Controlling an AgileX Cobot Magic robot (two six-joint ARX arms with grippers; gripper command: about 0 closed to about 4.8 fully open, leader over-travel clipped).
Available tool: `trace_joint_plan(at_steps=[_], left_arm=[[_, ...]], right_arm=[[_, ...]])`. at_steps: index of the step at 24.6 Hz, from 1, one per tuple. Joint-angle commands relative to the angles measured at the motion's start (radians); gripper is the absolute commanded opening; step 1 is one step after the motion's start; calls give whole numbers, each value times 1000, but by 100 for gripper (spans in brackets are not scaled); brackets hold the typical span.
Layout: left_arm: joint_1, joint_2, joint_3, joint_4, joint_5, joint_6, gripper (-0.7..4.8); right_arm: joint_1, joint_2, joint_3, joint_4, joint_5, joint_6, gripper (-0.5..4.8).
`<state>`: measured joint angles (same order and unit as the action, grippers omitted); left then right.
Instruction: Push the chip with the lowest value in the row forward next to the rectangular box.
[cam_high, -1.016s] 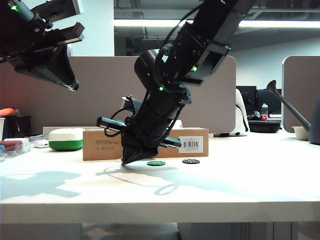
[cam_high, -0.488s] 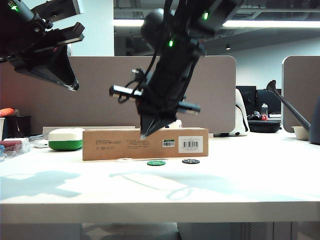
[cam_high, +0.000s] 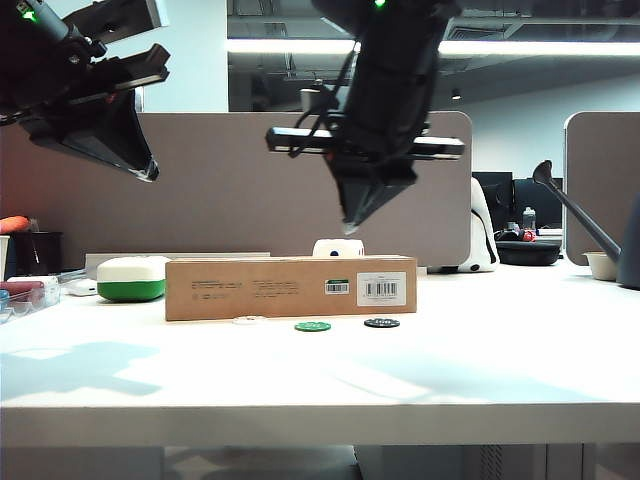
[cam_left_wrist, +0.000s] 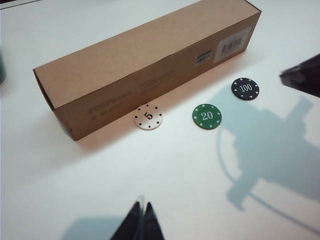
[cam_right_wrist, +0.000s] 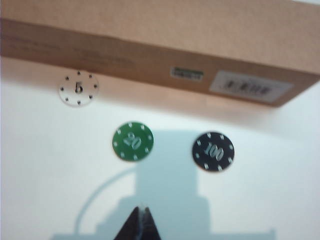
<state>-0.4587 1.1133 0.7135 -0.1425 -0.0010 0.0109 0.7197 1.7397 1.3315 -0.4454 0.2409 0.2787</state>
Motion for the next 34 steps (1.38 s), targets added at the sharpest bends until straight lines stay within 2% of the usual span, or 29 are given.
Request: trace_joint_plan(at_steps=[1, 6, 10, 13, 20, 22, 25, 29, 31, 34], left_arm=[[-2, -3, 6, 10, 2, 8, -5], [-1, -3, 6, 10, 1, 8, -5], [-1, -12, 6, 8, 2, 8, -5], [-1, -32, 6, 9, 2, 8, -5], [1, -126, 6, 8, 2, 8, -5], [1, -196, 6, 8, 5, 8, -5], [4, -333, 6, 8, 4, 8, -5], [17, -476, 6, 7, 4, 8, -5], [37, -534, 6, 7, 5, 8, -5], [82, -613, 6, 8, 5, 8, -5]], right_arm=[[27, -123, -132, 5, 69, 42, -3], [84, -283, -285, 38, 128, 97, -3], [164, -425, -396, 54, 217, 132, -3], [266, -544, -478, 53, 291, 179, -3], [608, -818, -625, 48, 612, 327, -2], [713, -885, -630, 8, 652, 328, -2], [825, -937, -630, 0, 647, 327, -1], [862, -939, -630, 0, 629, 328, -1], [861, -938, -631, 24, 640, 420, -1], [860, -913, -630, 100, 782, 428, -1]])
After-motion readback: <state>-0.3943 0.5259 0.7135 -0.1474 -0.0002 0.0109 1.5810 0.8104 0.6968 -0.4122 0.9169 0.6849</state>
